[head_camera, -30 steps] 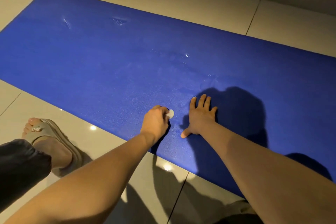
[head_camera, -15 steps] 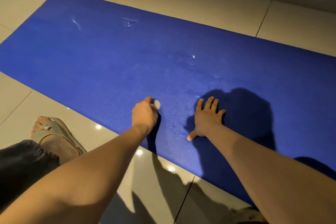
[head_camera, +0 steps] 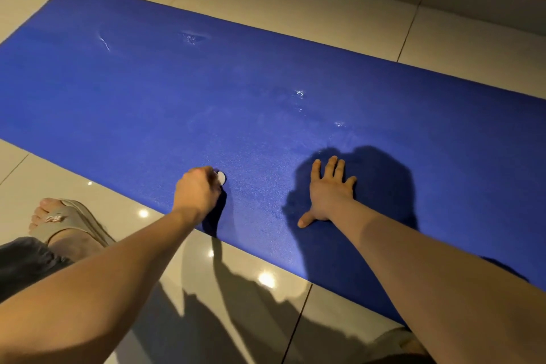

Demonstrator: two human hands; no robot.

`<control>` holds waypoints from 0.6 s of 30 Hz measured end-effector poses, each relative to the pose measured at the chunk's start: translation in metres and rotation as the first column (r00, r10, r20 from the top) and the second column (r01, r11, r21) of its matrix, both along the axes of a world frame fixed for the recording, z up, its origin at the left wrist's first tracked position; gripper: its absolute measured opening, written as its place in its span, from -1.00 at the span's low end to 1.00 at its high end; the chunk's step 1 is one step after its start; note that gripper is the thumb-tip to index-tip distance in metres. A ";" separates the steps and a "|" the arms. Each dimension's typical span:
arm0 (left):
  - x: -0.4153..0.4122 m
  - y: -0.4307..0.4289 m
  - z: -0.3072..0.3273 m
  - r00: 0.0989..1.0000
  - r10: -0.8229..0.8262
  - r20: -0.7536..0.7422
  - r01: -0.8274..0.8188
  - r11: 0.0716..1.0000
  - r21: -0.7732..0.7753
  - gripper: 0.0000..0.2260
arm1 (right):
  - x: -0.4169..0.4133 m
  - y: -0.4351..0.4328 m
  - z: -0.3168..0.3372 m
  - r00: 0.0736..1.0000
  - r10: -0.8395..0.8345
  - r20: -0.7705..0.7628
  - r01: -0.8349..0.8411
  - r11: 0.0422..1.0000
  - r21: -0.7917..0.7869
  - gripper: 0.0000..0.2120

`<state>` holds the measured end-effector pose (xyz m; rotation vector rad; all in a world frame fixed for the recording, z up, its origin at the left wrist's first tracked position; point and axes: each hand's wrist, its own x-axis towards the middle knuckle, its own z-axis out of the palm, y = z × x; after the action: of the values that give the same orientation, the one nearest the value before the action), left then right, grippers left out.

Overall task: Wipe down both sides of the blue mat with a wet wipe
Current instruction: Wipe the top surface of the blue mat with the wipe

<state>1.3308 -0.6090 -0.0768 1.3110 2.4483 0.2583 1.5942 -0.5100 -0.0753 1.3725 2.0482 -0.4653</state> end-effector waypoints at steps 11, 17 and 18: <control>0.086 -0.009 -0.004 0.977 -0.171 0.127 0.165 0.985 0.056 -0.89 | 0.002 -0.002 0.004 1.000 -0.009 -0.010 0.009 1.000 -0.006 0.53; 0.094 -0.016 0.003 0.883 -0.466 0.061 0.469 0.880 -0.076 -0.87 | -0.003 -0.003 0.005 1.000 -0.005 0.022 0.005 1.000 0.001 0.49; 0.082 -0.013 0.005 0.893 -0.449 0.035 0.450 0.887 -0.100 -0.86 | -0.002 -0.004 0.006 1.000 0.000 0.024 0.000 1.000 0.000 0.49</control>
<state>1.4131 -0.6221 -0.0717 1.7685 2.0360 0.0134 1.5918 -0.5136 -0.0698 1.3714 2.0288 -0.4471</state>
